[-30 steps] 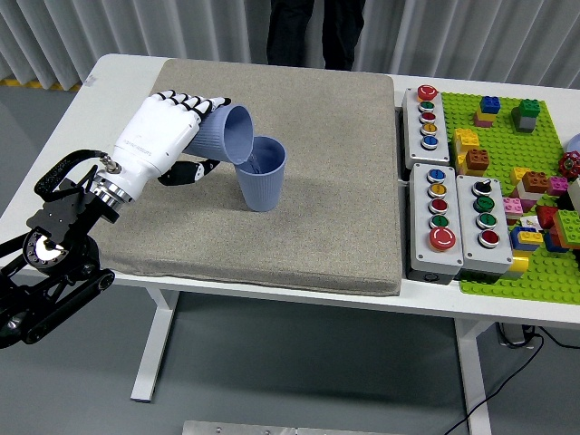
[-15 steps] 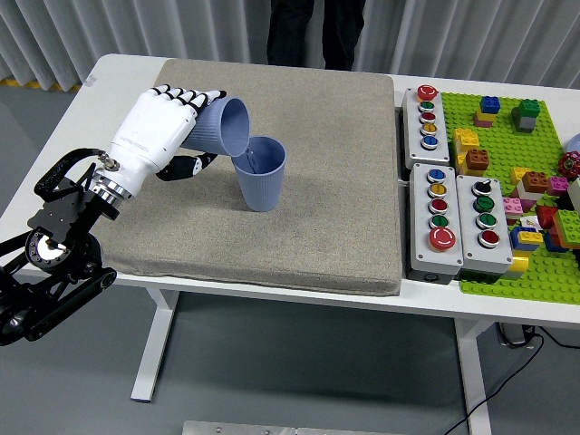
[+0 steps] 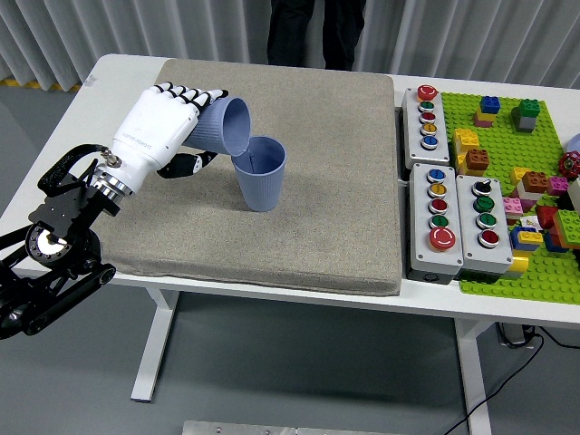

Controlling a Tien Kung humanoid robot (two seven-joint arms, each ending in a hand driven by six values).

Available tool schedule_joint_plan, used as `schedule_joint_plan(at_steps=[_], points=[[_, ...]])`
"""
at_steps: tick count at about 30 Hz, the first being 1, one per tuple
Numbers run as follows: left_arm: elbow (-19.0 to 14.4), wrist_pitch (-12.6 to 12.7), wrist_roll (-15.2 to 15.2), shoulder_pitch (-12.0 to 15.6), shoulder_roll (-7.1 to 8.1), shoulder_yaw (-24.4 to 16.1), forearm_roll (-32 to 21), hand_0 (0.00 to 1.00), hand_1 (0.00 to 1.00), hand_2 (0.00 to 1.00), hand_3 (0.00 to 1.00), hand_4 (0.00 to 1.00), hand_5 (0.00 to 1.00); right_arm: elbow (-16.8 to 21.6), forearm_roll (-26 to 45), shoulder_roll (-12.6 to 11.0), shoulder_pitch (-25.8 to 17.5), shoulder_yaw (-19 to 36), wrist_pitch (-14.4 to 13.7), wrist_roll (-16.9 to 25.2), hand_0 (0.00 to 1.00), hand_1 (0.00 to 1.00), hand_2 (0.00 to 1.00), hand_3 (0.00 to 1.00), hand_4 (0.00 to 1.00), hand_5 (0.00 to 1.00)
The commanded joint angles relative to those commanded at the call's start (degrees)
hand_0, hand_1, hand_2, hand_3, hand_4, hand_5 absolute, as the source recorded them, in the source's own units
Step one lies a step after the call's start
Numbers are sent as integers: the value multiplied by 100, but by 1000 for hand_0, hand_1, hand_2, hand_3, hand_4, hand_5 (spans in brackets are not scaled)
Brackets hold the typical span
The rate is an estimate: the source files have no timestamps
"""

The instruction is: Pick cup pour cup place

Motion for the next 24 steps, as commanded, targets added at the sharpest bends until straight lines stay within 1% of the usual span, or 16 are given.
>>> schedule_joint_plan(at_steps=[5, 11, 19, 24], points=[[-44, 22, 14, -33, 17, 55, 0, 582, 527, 548, 602, 660, 111, 0, 2, 1, -6, 3, -1, 0, 688, 659, 578, 586, 2, 35], [-19, 105, 120, -108, 26, 176, 0, 580, 528, 548, 598, 658, 113, 0, -2, 3, 0, 8, -2, -3, 689, 659, 578, 586, 2, 34], [-7, 81, 133, -193, 79, 258, 0, 581, 529, 548, 596, 656, 114, 0, 36, 2, 6, -13, -7, -1, 689, 658, 579, 586, 2, 35], [-10, 76, 134, -195, 97, 277, 0, 582, 528, 548, 594, 655, 114, 0, 22, 4, -6, -7, -3, -5, 688, 658, 579, 586, 2, 34]])
